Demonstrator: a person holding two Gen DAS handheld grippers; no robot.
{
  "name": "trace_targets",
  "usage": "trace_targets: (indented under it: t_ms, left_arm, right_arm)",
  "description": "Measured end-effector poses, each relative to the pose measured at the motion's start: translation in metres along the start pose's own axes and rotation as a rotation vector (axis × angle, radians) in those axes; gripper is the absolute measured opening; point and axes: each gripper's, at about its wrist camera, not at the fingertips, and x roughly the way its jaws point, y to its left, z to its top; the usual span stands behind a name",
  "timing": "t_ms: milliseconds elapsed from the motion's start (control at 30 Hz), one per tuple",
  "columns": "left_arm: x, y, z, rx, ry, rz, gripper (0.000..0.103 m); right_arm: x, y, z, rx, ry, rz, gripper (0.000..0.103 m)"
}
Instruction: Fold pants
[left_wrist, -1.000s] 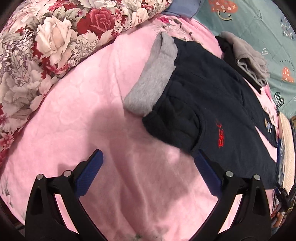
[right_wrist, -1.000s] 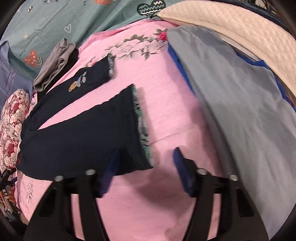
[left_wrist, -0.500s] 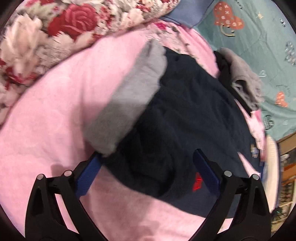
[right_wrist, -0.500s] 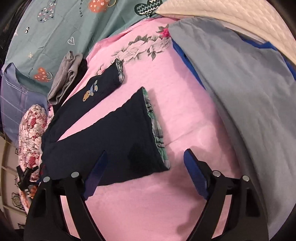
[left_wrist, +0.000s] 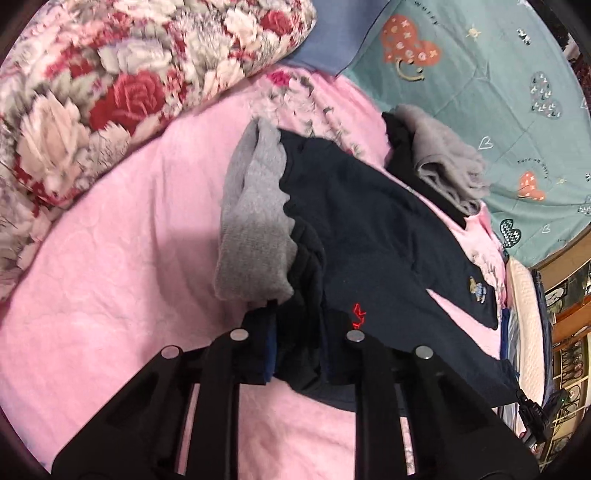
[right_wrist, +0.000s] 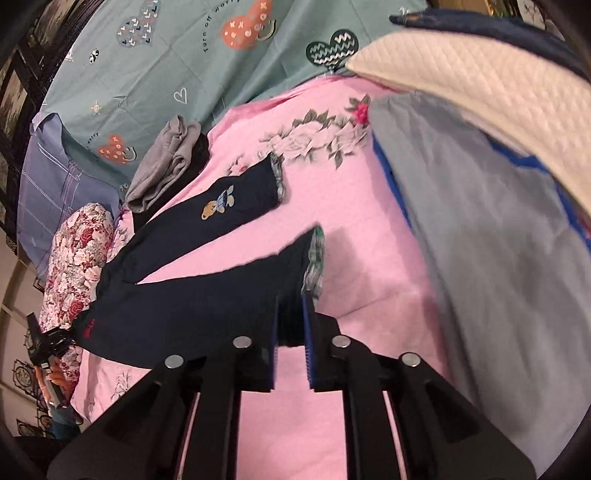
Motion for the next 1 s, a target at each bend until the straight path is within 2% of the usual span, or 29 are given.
trace_targets:
  t_ms: [33,100,133,167,200,267,333,367,467,567,667,700,733,767,800,900,1000]
  left_arm:
    - [-0.007,0.002,0.0,0.001,-0.009,0.007,0.016]
    - [-0.014,0.01,-0.003,-0.007,0.004,0.003,0.016]
    - [-0.015,0.012,-0.006,0.002,0.011,0.015,0.017]
    - [-0.009,0.017,-0.01,0.019,0.037,0.067,0.02]
    - [-0.004,0.022,-0.013,0.024,0.062,0.105,0.022]
    - [0.002,0.032,-0.017,0.041,0.096,0.162,0.029]
    - [-0.006,0.04,-0.017,0.052,0.064,0.243,0.033]
    - [-0.015,0.042,-0.015,0.059,0.033,0.284,0.041]
    - [-0.043,0.045,-0.01,0.051,-0.046,0.32,0.06]
    - [-0.063,0.046,-0.007,0.05,-0.076,0.35,0.068]
    - [-0.071,0.043,-0.005,0.071,-0.087,0.384,0.072]
    - [-0.072,0.041,-0.004,0.075,-0.089,0.392,0.074]
    - [-0.071,0.04,-0.002,0.076,-0.091,0.397,0.076]
    - [-0.069,0.039,0.002,0.072,-0.087,0.399,0.077]
    - [-0.064,0.037,0.006,0.07,-0.08,0.396,0.077]
    - [-0.045,0.023,0.019,0.087,-0.06,0.387,0.077]
    - [-0.021,0.004,0.039,0.129,-0.035,0.375,0.077]
  right_arm:
    - [-0.005,-0.003,0.0,0.003,-0.004,-0.014,0.007]
    - [-0.007,-0.012,-0.002,0.013,0.047,-0.038,0.01]
    - [-0.006,-0.016,-0.004,0.002,0.07,-0.109,0.015]
    - [-0.004,-0.017,-0.003,-0.019,0.071,-0.164,0.033]
    - [-0.001,-0.017,0.0,-0.039,0.067,-0.171,0.053]
    - [0.01,-0.007,0.013,-0.073,0.037,-0.163,0.064]
    - [0.034,0.009,0.032,-0.113,0.034,-0.102,0.07]
    - [0.051,0.018,0.043,-0.125,0.039,-0.077,0.074]
    - [0.108,0.034,0.072,-0.141,0.058,-0.076,0.074]
    - [0.164,0.037,0.097,-0.113,0.122,-0.129,0.074]
    - [0.198,0.024,0.107,-0.02,0.154,-0.07,0.077]
    - [0.199,0.025,0.108,-0.015,0.132,-0.029,0.072]
    - [0.201,0.028,0.106,-0.026,0.146,0.026,0.059]
    - [0.205,0.032,0.104,-0.036,0.182,0.057,0.013]
    - [0.208,0.038,0.101,-0.047,0.207,0.043,0.012]
    - [0.201,0.051,0.102,-0.126,0.181,-0.015,0.012]
    - [0.181,0.046,0.119,-0.088,0.119,-0.006,0.012]
